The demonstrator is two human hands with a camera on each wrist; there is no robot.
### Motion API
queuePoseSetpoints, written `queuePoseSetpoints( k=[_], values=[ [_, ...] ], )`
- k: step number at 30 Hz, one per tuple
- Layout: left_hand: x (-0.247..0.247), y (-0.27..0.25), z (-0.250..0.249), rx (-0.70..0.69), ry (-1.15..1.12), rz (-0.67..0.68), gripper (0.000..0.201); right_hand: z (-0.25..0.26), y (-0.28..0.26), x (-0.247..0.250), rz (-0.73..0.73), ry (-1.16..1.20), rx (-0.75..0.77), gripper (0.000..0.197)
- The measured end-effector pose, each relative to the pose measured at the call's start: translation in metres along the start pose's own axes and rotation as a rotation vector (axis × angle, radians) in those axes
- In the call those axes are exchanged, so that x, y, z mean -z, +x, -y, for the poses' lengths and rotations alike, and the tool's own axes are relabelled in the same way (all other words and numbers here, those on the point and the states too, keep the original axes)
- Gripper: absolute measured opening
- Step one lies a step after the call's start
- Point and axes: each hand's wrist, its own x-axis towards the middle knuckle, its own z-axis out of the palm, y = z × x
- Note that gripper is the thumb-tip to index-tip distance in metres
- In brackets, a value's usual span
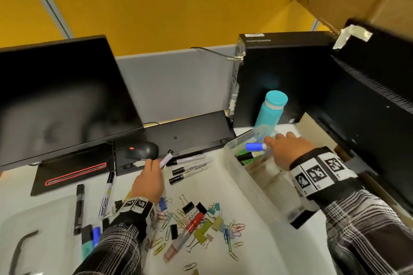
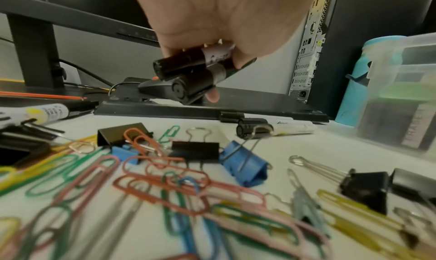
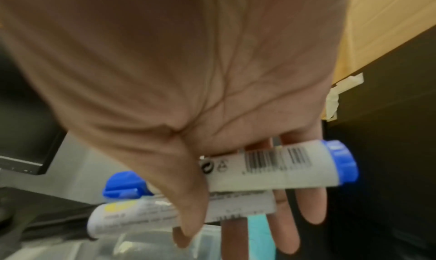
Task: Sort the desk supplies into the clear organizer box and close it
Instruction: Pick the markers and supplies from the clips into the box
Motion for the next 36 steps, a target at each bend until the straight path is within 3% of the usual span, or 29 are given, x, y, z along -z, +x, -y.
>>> queuePoseSetpoints(
  k=[5,9,13,16,19,22,24,27,32,36],
  values=[
    [-0.004,-0.011,-0.019,-0.037,-0.010,0.002,0.032,-0.019,0.006,-0.013,0.059,-0.147,-0.021,0.043],
    [0.000,-0.019,-0.034,-0.076,-0.008,0.044,0.036,-0.005,0.026,-0.027,0.164,-0.111,0.167,0.039],
    [0.002,-0.028,-0.039,-0.080,-0.041,0.072,0.039,-0.010,0.028,-0.030,0.072,0.035,0.273,0.023],
    [0.001,-0.039,-0.043,-0.080,-0.062,0.078,0.040,-0.028,0.021,-0.035,0.020,0.332,0.236,0.018],
    [0.006,-0.048,-0.060,-0.142,-0.115,0.042,0.038,-0.049,0.016,-0.048,-0.068,0.470,0.103,0.028],
    [0.020,-0.053,-0.094,-0.297,-0.097,0.009,0.041,-0.058,0.010,-0.064,0.100,0.510,-0.047,0.064],
    [0.030,-0.054,-0.123,-0.396,-0.039,0.007,0.047,-0.056,0.009,-0.070,0.172,0.523,-0.054,0.072],
    [0.041,-0.055,-0.172,-0.502,-0.021,0.007,0.038,-0.049,0.003,-0.074,0.185,0.503,-0.062,0.074],
    [0.030,-0.044,-0.244,-0.592,0.226,0.127,0.030,-0.045,-0.005,-0.078,0.202,0.564,-0.077,0.074],
    [0.006,-0.024,-0.273,-0.509,0.283,0.271,0.029,-0.047,-0.005,-0.078,0.193,0.565,-0.068,0.073]
  ],
)
